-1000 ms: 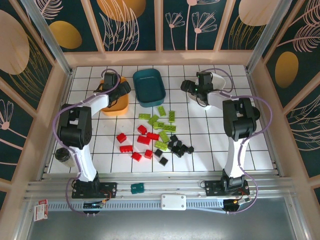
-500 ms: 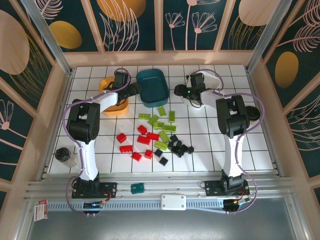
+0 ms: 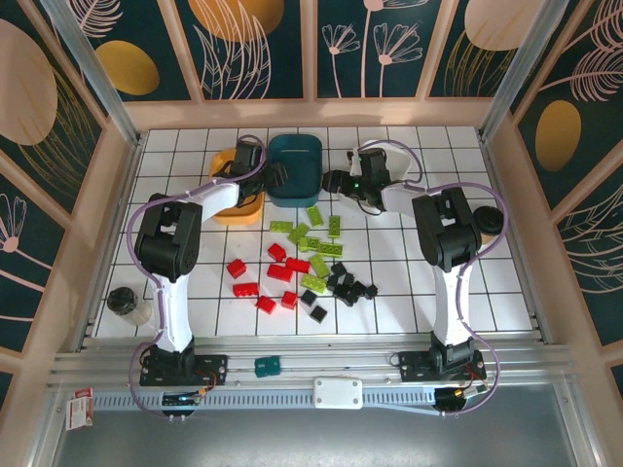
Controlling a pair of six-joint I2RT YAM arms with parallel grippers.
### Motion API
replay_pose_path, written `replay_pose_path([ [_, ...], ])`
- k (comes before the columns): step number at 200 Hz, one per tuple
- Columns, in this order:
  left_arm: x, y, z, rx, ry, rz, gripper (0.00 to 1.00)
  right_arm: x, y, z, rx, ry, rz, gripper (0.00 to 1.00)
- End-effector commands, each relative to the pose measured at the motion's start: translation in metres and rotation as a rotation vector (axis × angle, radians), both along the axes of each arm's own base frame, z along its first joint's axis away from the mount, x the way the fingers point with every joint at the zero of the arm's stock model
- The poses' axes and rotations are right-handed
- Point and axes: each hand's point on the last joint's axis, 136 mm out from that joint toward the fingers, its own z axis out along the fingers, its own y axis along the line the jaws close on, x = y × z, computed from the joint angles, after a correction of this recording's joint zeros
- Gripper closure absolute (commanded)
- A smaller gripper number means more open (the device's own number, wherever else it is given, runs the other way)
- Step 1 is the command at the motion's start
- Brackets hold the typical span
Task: Sort the legos into containers by color
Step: Move the container to the top-center of the table.
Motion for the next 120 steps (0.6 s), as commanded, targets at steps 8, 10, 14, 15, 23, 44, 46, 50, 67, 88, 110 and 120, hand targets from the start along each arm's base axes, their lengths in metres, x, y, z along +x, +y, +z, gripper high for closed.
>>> replay_pose_path([
  [8, -0.008, -0.017, -0.007, -0.028, 0.031, -0.026, 0.39, -0.007, 0.021, 0.014, 0.012, -0.014, 0.020, 0.23],
  [10, -0.009, -0.017, -0.007, -0.030, 0.032, -0.026, 0.40, -0.008, 0.022, 0.014, 0.013, -0.012, 0.019, 0.23],
  [14, -0.010, -0.018, -0.008, -0.035, 0.036, -0.026, 0.40, -0.009, 0.022, 0.014, 0.013, -0.009, 0.016, 0.24],
  [15, -0.011, -0.018, -0.008, -0.035, 0.036, -0.027, 0.40, -0.010, 0.022, 0.013, 0.013, -0.008, 0.015, 0.24],
  [23, -0.015, -0.019, -0.009, -0.040, 0.043, -0.025, 0.41, -0.014, 0.022, 0.012, 0.011, -0.003, 0.011, 0.24],
  [44, -0.027, -0.024, -0.011, -0.043, 0.060, -0.026, 0.44, -0.022, 0.020, 0.009, -0.002, 0.014, 0.006, 0.24],
  [46, -0.028, -0.024, -0.011, -0.043, 0.062, -0.025, 0.44, -0.023, 0.020, 0.008, -0.005, 0.017, 0.006, 0.24],
  [50, -0.031, -0.026, -0.012, -0.044, 0.067, -0.028, 0.44, -0.025, 0.020, 0.007, -0.010, 0.020, 0.007, 0.25],
  [67, -0.043, -0.033, -0.015, -0.043, 0.084, -0.031, 0.45, -0.033, 0.019, 0.002, -0.026, 0.035, 0.010, 0.25],
  [88, -0.056, -0.041, -0.019, -0.041, 0.103, -0.035, 0.47, -0.043, 0.017, 0.000, -0.029, 0.043, 0.016, 0.26],
  [110, -0.068, -0.042, -0.017, -0.054, 0.114, -0.015, 0.48, -0.054, 0.014, 0.000, -0.033, 0.053, 0.026, 0.26],
  [120, -0.074, -0.042, -0.017, -0.062, 0.115, -0.005, 0.48, -0.060, 0.013, 0.000, -0.036, 0.057, 0.030, 0.26],
])
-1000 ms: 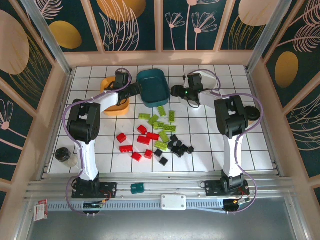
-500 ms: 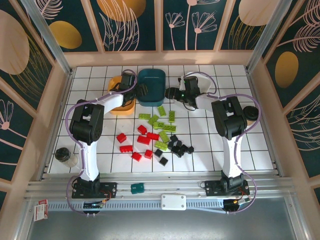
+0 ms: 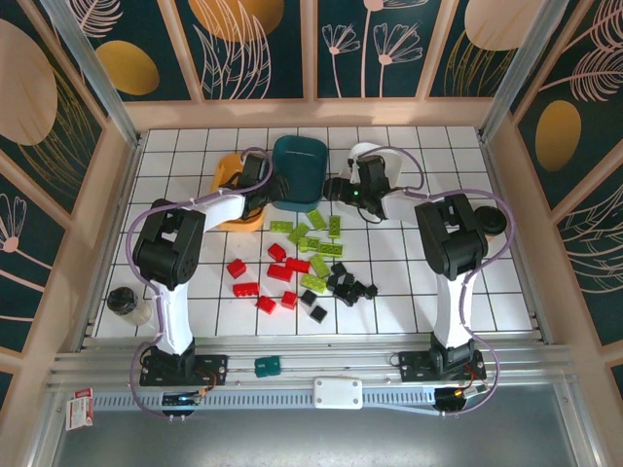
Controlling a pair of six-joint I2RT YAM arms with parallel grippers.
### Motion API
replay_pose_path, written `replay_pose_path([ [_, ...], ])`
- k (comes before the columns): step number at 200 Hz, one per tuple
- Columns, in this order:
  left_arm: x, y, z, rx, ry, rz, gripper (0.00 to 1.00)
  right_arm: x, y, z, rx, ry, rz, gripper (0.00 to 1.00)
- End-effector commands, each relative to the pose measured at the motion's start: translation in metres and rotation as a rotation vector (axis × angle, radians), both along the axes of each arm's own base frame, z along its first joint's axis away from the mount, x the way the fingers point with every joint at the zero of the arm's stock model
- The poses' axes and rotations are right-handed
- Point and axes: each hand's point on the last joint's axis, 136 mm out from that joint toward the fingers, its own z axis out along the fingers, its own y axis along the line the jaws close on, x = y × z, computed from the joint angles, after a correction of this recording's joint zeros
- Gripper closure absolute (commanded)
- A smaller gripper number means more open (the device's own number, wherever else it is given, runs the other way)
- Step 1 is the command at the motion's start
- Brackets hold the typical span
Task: Sort the legos into containers by color
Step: Move the container to the top-center of the table.
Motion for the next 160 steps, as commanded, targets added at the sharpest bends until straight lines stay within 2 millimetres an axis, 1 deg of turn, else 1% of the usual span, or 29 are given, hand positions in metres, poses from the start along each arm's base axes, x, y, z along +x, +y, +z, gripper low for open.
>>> replay_pose_path([
  [1, -0.037, -0.033, -0.002, -0.088, 0.073, -0.058, 0.48, -0.031, 0.019, 0.002, 0.008, 0.032, 0.075, 0.26],
  [12, -0.044, -0.035, -0.001, -0.098, 0.071, -0.055, 0.48, -0.036, 0.017, 0.001, 0.008, 0.038, 0.079, 0.26],
  [28, -0.048, -0.035, 0.002, -0.114, 0.069, -0.043, 0.47, -0.041, 0.015, 0.001, 0.006, 0.038, 0.081, 0.26],
  [54, -0.044, -0.031, 0.016, -0.106, 0.042, -0.021, 0.38, -0.040, 0.013, 0.005, -0.010, 0.030, 0.071, 0.23],
  [70, -0.041, -0.029, 0.028, -0.099, 0.015, -0.014, 0.33, -0.036, 0.010, 0.012, -0.024, 0.012, 0.060, 0.19],
  [82, -0.039, -0.025, 0.039, -0.084, -0.011, -0.004, 0.29, -0.033, 0.009, 0.023, -0.026, -0.013, 0.053, 0.14],
  [106, -0.035, -0.019, 0.067, -0.063, -0.071, 0.009, 0.25, -0.026, 0.006, 0.054, -0.026, -0.081, 0.042, 0.13],
  [116, -0.036, -0.017, 0.082, -0.063, -0.101, 0.010, 0.22, -0.026, 0.005, 0.073, -0.022, -0.120, 0.037, 0.13],
  [124, -0.039, -0.014, 0.093, -0.066, -0.124, 0.012, 0.20, -0.027, 0.003, 0.086, -0.017, -0.146, 0.029, 0.13],
  [129, -0.041, -0.012, 0.095, -0.065, -0.131, 0.012, 0.19, -0.027, 0.001, 0.094, -0.012, -0.163, 0.025, 0.13],
  [130, -0.042, -0.012, 0.102, -0.071, -0.144, 0.012, 0.19, -0.028, 0.001, 0.095, -0.012, -0.165, 0.024, 0.13],
  [133, -0.045, -0.010, 0.110, -0.079, -0.160, 0.010, 0.19, -0.029, 0.000, 0.100, -0.008, -0.176, 0.020, 0.13],
  [143, -0.052, -0.008, 0.122, -0.098, -0.191, 0.004, 0.17, -0.035, -0.002, 0.111, 0.006, -0.202, 0.017, 0.13],
  [156, -0.062, -0.002, 0.131, -0.113, -0.212, 0.005, 0.16, -0.045, -0.005, 0.122, 0.024, -0.223, 0.009, 0.13],
  [160, -0.066, 0.000, 0.129, -0.110, -0.210, 0.008, 0.16, -0.048, -0.006, 0.124, 0.029, -0.226, 0.006, 0.13],
])
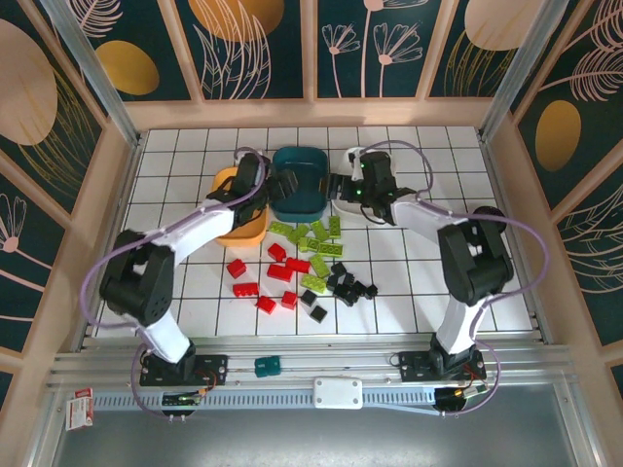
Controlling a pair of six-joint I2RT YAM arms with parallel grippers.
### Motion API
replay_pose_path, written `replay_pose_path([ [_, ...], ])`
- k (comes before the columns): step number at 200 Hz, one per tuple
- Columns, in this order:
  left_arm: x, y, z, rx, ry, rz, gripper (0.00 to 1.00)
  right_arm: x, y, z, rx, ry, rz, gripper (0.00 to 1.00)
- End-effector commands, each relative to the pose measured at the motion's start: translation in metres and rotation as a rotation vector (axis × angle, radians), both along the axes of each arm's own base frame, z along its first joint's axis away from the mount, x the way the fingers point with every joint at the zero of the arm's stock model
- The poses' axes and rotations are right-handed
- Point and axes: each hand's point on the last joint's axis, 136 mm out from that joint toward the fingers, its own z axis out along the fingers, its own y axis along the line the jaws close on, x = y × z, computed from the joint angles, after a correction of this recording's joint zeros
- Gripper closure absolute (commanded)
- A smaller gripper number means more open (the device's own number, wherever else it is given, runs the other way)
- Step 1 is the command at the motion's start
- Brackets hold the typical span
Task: Sort the legos into containers by color
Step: Move the container to the top-center of the table, then pick up the lego from the bottom-center of the table.
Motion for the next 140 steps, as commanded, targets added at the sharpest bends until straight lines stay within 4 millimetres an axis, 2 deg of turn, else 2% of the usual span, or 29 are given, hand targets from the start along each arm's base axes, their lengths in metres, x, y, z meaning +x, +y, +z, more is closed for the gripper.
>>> replay_pose_path([
  [1, -0.017, 0.010, 0.026, -0.019, -0.067, 0.000, 0.16, -0.013, -0.006, 0.040, 0.033, -0.097, -0.017, 0.13],
  [21, -0.037, 0.018, 0.024, -0.044, -0.069, 0.002, 0.17, -0.038, -0.008, 0.047, 0.051, -0.112, -0.016, 0.16],
  [24, -0.044, 0.021, 0.017, -0.045, -0.059, 0.002, 0.17, -0.043, -0.009, 0.048, 0.051, -0.116, -0.014, 0.17],
  [43, -0.072, 0.030, 0.009, -0.077, -0.062, -0.009, 0.16, -0.078, -0.013, 0.041, 0.027, -0.124, -0.012, 0.18],
  [64, -0.102, 0.041, 0.000, -0.109, -0.064, -0.013, 0.13, -0.122, -0.016, 0.010, -0.041, -0.057, -0.004, 0.18],
  [69, -0.109, 0.044, -0.005, -0.113, -0.057, -0.014, 0.06, -0.133, -0.016, 0.001, -0.061, -0.038, 0.002, 0.18],
  [78, -0.121, 0.050, -0.009, -0.120, -0.057, -0.011, 0.02, -0.153, -0.019, -0.015, -0.094, -0.005, 0.004, 0.18],
  [98, -0.142, 0.062, -0.013, -0.132, -0.070, -0.007, 0.01, -0.190, -0.028, -0.042, -0.155, 0.053, -0.004, 0.18],
  [117, -0.156, 0.068, -0.016, -0.150, -0.084, -0.011, 0.01, -0.212, -0.038, -0.058, -0.202, 0.095, -0.013, 0.19],
  [140, -0.165, 0.069, -0.016, -0.185, -0.101, -0.020, 0.01, -0.219, -0.049, -0.073, -0.267, 0.129, -0.047, 0.21],
])
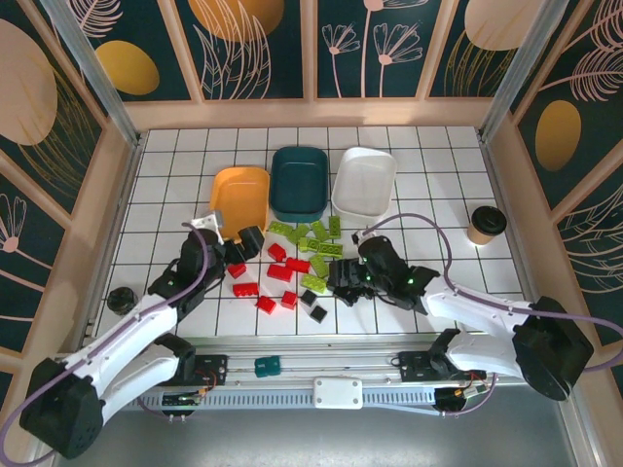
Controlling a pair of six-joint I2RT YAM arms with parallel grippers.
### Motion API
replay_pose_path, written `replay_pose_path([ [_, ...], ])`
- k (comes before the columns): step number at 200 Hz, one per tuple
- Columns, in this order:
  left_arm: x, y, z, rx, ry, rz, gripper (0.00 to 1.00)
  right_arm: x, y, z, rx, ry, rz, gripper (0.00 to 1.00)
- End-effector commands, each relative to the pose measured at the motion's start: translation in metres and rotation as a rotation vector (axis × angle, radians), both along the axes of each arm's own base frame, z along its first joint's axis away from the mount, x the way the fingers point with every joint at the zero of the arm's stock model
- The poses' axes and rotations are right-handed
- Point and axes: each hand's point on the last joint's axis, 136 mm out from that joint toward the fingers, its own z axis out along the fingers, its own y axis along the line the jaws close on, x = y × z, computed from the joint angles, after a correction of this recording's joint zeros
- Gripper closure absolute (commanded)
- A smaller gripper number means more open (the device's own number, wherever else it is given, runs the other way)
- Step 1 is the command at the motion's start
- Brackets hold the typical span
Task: Sort the legos into containers by color
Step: Pick up the lego from the bottom-center of the table.
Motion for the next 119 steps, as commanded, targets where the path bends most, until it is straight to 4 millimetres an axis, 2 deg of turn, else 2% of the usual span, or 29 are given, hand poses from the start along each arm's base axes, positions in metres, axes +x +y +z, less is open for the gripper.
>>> replay_pose_path([
  [1, -0.008, -0.003, -0.001, -0.053, -0.007, -0.019, 0.01, -0.002, -0.025, -0.015, -0.092, 0.021, -0.111, 0.21],
  [28, -0.010, 0.000, -0.007, -0.047, 0.009, -0.003, 0.01, 0.001, -0.035, -0.029, -0.182, 0.041, -0.150, 0.25],
  [49, -0.011, 0.000, -0.009, -0.042, 0.020, -0.007, 0.01, 0.003, -0.050, -0.031, -0.228, 0.047, -0.226, 0.26],
  [83, -0.013, 0.001, -0.015, -0.038, 0.028, -0.004, 0.01, -0.008, -0.066, -0.027, -0.167, 0.069, -0.307, 0.26],
  [119, -0.012, 0.000, -0.025, -0.035, 0.047, -0.001, 0.01, -0.026, -0.071, -0.043, -0.094, 0.150, -0.341, 0.31],
])
